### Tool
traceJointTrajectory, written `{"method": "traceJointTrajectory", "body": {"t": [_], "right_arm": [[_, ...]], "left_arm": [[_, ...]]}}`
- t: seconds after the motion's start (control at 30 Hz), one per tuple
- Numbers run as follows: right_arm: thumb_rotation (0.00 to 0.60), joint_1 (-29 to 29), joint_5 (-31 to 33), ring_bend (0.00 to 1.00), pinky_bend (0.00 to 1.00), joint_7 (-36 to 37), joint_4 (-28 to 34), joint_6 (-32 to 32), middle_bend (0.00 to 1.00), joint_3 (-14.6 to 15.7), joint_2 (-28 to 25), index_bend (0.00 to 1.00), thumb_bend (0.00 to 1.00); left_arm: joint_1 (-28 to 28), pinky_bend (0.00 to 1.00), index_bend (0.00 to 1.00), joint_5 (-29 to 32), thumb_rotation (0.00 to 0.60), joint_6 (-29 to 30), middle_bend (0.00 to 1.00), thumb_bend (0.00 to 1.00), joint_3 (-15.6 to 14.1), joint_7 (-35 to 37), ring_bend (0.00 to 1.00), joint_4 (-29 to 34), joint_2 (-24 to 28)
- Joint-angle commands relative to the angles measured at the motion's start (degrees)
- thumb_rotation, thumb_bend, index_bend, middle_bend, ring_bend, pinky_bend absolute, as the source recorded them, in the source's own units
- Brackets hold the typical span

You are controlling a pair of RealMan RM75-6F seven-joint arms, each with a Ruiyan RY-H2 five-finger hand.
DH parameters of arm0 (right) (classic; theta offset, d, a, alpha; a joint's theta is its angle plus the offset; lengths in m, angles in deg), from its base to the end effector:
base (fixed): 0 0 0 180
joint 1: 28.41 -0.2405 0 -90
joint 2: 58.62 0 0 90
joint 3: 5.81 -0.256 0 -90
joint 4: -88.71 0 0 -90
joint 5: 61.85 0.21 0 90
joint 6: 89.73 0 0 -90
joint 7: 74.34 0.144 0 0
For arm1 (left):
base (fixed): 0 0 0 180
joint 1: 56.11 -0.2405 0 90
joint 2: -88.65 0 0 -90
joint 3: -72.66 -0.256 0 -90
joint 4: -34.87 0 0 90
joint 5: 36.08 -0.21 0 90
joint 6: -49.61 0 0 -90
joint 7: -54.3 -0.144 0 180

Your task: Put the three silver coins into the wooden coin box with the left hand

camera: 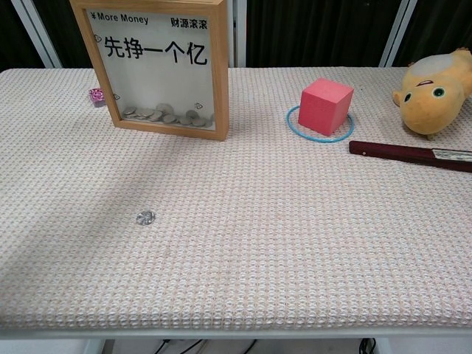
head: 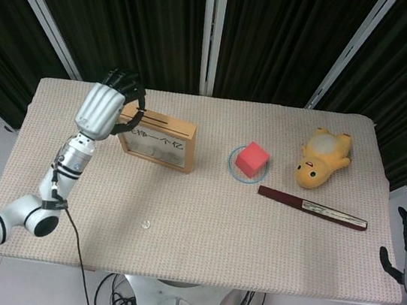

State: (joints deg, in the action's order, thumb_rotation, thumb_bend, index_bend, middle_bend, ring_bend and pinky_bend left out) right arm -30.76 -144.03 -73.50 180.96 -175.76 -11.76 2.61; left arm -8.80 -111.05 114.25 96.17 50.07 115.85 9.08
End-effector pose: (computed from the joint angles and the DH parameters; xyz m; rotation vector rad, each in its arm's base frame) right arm -0.3254 -0.1779 0.1896 1.2734 -0.8724 0.8649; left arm -0.0830 0.4146 0.1127 -1.5865 -0.6351 -1.4123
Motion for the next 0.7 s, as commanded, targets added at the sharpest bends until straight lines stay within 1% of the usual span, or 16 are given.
{"method": "traceJointTrajectory", "body": {"t": [0.03,0.17,0.33,0.7], "right_arm": [[0.6,-0.1,0.15,0.0,0.0,0.26,-0.31,0.22,0.0,-0.08,0.21,0.0,0.32],[0.6,-0.18,0.12,0.0,0.0,0.78,-0.86,0.49,0.0,0.01,0.43,0.0,0.32],[0.6,-0.1,0.47,0.0,0.0,1.46,-1.51,0.52,0.0,-0.12,0.34,0.0,0.32],[0.6,-0.35,0.48,0.0,0.0,1.54,-1.89,0.94,0.0,-0.12,0.61,0.0,0.32]], "left_arm": [[3.99,0.16,0.64,5.67,0.6,-6.25,0.37,0.43,1.17,-2.36,0.18,-1.44,-0.16],[5.13,0.16,0.64,8.35,0.6,-8.87,0.37,0.43,0.56,-3.1,0.18,-2.65,-0.89],[5.72,0.16,0.64,9.26,0.6,-10.94,0.37,0.43,-0.86,-3.81,0.18,-3.1,-0.29],[5.88,0.16,0.65,11.46,0.6,-12.5,0.37,0.43,-1.61,-2.92,0.18,-0.05,1.73]]}}
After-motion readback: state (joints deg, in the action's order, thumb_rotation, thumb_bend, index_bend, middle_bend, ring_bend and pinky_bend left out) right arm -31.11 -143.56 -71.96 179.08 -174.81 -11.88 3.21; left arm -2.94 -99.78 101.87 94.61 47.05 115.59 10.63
